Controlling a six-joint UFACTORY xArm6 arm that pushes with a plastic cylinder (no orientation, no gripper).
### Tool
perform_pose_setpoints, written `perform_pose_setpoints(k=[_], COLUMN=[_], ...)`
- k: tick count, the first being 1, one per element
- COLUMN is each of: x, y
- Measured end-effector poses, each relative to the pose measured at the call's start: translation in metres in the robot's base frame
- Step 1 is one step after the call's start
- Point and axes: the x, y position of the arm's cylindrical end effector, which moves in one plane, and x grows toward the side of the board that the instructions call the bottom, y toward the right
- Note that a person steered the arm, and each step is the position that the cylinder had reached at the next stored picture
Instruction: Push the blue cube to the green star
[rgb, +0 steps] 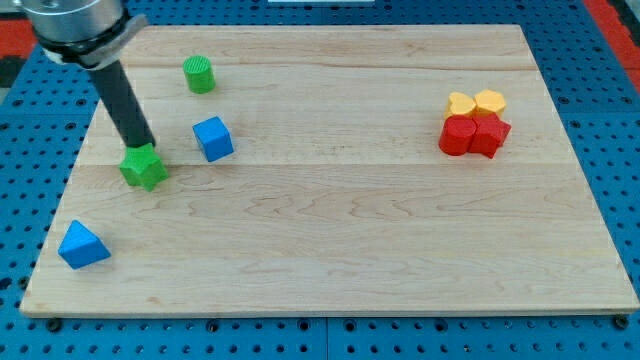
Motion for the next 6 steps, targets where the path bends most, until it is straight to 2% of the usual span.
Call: perform_pose_setpoints(k=[1, 2, 3, 4, 5, 6], x=[0.014, 0.046, 0.043, 0.032, -0.014, -0.036], y=[0.023, -0.011, -0.003, 0.110, 0.119, 0.055])
